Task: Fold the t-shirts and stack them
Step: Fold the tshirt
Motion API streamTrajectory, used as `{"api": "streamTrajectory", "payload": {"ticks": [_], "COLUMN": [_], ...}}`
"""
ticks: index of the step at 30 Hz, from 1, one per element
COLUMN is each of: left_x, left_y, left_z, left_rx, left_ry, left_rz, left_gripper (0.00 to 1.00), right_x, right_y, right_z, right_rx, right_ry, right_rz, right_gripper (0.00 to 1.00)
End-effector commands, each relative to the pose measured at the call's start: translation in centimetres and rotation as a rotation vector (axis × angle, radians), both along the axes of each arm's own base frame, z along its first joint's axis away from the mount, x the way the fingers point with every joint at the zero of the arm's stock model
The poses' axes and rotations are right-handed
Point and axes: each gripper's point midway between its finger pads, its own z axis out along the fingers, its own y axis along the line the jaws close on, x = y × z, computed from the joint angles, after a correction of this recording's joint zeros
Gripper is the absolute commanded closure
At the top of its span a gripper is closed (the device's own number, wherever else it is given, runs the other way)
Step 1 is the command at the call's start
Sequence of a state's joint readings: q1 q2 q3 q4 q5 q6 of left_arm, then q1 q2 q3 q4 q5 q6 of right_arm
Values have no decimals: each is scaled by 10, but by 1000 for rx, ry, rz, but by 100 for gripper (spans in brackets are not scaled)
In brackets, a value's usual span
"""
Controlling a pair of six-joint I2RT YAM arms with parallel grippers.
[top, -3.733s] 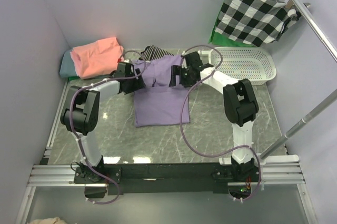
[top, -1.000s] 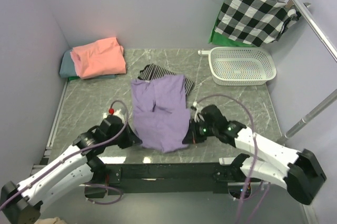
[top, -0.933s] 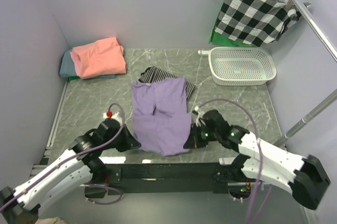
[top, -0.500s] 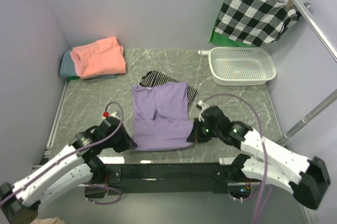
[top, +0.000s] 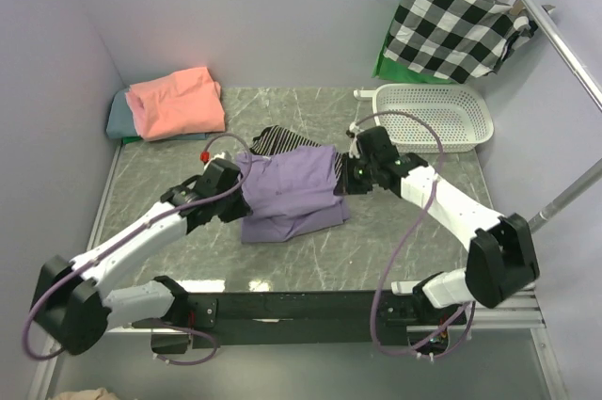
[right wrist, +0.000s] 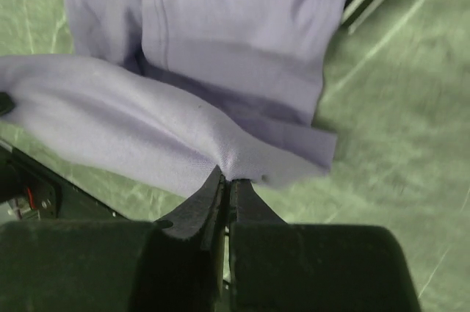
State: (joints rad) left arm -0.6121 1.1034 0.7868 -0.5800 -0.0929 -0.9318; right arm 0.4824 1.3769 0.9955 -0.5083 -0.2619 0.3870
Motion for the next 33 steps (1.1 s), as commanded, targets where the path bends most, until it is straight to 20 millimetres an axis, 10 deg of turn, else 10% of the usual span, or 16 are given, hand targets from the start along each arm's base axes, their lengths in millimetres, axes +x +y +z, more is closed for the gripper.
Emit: {"api": "streamTrajectory", "payload": {"ticks": [1, 13, 20, 22, 25, 28, 33], "left_x": [52, 154, 187, 195, 211, 230, 239], "left_y": [-5, 27, 32, 33, 41, 57, 94], "left_z": [22, 25, -5, -9, -19, -2, 44], "left_rx": [-27, 27, 5, -1, 21, 32, 131], "left_ry": [-116, -156, -118, -114, -122, -178, -289], "left_rz": [-22, 50, 56, 63, 97, 158, 261], "left_gripper": [99, 99, 99, 99, 73, 39, 25], "right_x": [41, 129, 172, 187, 213, 244, 236], "right_y": [7, 21, 24, 24, 15, -9, -16], "right_z": [21, 18, -1, -8, -4, 25, 74], "right_rx": [35, 69, 105, 112, 73, 37, 38], "right_ry": [-76, -41, -21, -13, -82, -206, -318], "right_rz": [34, 57, 38, 29, -25, -112, -87], "right_gripper": [100, 100, 100, 75, 36, 22, 16]}}
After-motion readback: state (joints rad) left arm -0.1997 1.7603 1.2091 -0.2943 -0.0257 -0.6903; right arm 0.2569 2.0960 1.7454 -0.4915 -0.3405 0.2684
